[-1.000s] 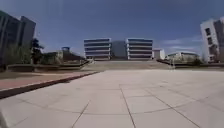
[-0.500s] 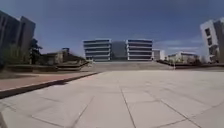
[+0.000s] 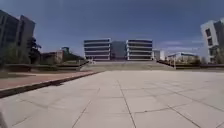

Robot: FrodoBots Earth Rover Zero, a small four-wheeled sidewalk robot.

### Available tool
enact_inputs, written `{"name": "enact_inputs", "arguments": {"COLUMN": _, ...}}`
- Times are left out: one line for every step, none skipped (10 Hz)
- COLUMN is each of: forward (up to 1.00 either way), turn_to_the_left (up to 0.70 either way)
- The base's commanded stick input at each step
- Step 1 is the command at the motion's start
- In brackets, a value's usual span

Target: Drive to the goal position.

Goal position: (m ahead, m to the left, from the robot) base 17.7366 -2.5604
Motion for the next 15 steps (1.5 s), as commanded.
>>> {"name": "enact_inputs", "arguments": {"forward": 0.70, "turn_to_the_left": -0.03}}
{"name": "enact_inputs", "arguments": {"forward": 0.70, "turn_to_the_left": -0.03}}
{"name": "enact_inputs", "arguments": {"forward": 0.70, "turn_to_the_left": -0.03}}
{"name": "enact_inputs", "arguments": {"forward": 0.70, "turn_to_the_left": -0.03}}
{"name": "enact_inputs", "arguments": {"forward": 0.70, "turn_to_the_left": -0.03}}
{"name": "enact_inputs", "arguments": {"forward": 0.70, "turn_to_the_left": -0.03}}
{"name": "enact_inputs", "arguments": {"forward": 0.70, "turn_to_the_left": -0.03}}
{"name": "enact_inputs", "arguments": {"forward": 0.70, "turn_to_the_left": -0.03}}
{"name": "enact_inputs", "arguments": {"forward": 0.70, "turn_to_the_left": -0.03}}
{"name": "enact_inputs", "arguments": {"forward": 0.70, "turn_to_the_left": -0.03}}
{"name": "enact_inputs", "arguments": {"forward": 0.70, "turn_to_the_left": -0.03}}
{"name": "enact_inputs", "arguments": {"forward": 0.70, "turn_to_the_left": -0.03}}
{"name": "enact_inputs", "arguments": {"forward": 0.70, "turn_to_the_left": -0.03}}
{"name": "enact_inputs", "arguments": {"forward": 0.70, "turn_to_the_left": -0.03}}
{"name": "enact_inputs", "arguments": {"forward": 0.70, "turn_to_the_left": -0.03}}
